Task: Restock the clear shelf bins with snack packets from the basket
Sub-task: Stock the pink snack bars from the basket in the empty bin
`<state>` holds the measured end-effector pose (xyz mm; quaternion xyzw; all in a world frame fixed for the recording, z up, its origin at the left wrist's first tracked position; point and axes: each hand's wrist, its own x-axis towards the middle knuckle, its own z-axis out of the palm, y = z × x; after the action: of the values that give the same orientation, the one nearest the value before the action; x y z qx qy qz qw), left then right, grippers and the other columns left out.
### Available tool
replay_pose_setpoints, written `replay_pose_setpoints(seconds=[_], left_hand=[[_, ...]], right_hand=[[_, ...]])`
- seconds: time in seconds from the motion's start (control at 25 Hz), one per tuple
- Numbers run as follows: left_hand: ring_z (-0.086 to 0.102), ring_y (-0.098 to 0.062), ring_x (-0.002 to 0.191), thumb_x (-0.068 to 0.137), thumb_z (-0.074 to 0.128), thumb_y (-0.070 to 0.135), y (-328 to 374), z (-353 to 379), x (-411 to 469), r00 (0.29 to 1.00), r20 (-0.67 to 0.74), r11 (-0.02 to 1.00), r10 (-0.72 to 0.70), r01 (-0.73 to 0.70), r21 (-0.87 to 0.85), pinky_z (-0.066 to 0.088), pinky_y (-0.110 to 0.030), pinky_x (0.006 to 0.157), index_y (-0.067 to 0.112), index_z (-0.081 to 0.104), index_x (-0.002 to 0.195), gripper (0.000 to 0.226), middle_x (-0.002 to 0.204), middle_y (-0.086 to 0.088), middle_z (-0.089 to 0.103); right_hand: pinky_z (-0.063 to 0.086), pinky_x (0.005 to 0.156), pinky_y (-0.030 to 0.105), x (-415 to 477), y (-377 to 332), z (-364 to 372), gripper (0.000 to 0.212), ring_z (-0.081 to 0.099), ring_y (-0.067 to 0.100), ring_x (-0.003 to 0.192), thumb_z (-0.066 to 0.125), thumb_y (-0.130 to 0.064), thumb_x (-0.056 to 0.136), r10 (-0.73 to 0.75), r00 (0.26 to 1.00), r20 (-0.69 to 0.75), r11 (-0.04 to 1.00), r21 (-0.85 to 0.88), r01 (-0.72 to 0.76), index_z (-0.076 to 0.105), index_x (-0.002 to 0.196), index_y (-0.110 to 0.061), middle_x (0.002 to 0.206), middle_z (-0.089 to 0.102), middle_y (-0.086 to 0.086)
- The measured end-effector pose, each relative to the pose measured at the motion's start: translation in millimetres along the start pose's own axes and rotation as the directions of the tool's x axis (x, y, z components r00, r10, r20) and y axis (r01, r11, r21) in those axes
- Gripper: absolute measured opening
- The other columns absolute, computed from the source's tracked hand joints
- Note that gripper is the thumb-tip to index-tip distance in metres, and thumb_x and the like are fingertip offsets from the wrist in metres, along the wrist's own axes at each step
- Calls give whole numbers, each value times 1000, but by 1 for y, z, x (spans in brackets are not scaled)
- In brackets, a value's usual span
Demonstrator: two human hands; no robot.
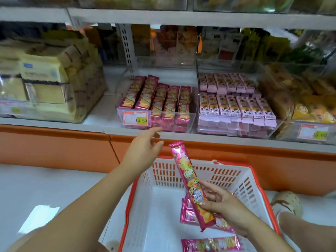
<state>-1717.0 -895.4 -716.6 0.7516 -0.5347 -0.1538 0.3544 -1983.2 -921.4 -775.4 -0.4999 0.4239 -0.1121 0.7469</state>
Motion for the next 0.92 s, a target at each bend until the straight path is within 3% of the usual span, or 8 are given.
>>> replay_pose_setpoints(seconds=[0.12,0.24,0.32,0.44,0.48,0.56,0.68,0.92], left_hand=[[51,-12,108,90,60,17,-5,-52,28,911,-384,984,152,-101,149,40,-24,93,18,44,139,51,124,1,53],[38,-23,129,92,59,17,-19,-75,51,844,-531,986,77,13,164,30,-33,107,11,34,145,59,139,-11,44],[34,-25,136,96,54,21,-25,-79,63,879,-473,995,-54,85,44,29,-35,109,14,24,150,63,148,-11,38],[45,-30,130,99,48,26,-35,-81,75,916,-355,983,-185,176,-58,38,-36,100,21,20,152,60,144,-11,47],[49,-31,127,100,47,26,-39,-82,77,920,-347,983,-183,175,-54,39,-35,95,23,23,151,56,140,-11,51],[54,-33,118,101,43,23,-44,-83,79,925,-345,988,-156,148,-50,40,-32,84,26,32,148,49,130,-12,60],[58,-32,108,101,40,22,-45,-84,80,930,-343,991,-134,122,-57,37,-29,75,28,37,146,45,120,-11,65],[60,-26,99,102,37,26,-52,-85,79,947,-305,993,-103,80,-86,44,-33,75,34,38,143,42,112,-4,67]], right_hand=[[57,77,36,-2,-54,25,66,70,25,99,70,-5,71,-178,984,-17,984,1,178,52,128,-33,109,73,8],[57,82,38,11,-124,51,60,70,21,99,69,-16,75,-401,914,-67,915,-80,396,50,127,-39,108,73,0],[58,80,31,36,-168,66,56,68,13,102,70,-22,80,-516,846,-135,851,-193,488,50,130,-36,112,71,-4],[47,55,13,90,-215,82,42,65,3,81,67,-20,89,-597,772,-221,781,-381,495,52,128,-27,108,68,-4],[47,57,16,108,-224,86,42,65,5,81,66,-21,90,-595,767,-238,773,-431,465,54,129,-23,108,69,-3],[54,75,28,141,-233,89,43,65,13,93,66,-25,90,-579,771,-265,751,-542,378,55,131,-18,116,68,1],[50,94,37,170,-235,90,48,61,20,106,66,-28,89,-548,781,-298,697,-679,230,54,132,-12,126,63,4],[49,99,42,183,-228,95,57,58,22,117,67,-42,85,-540,801,-256,599,-786,153,53,136,-19,133,60,2]])
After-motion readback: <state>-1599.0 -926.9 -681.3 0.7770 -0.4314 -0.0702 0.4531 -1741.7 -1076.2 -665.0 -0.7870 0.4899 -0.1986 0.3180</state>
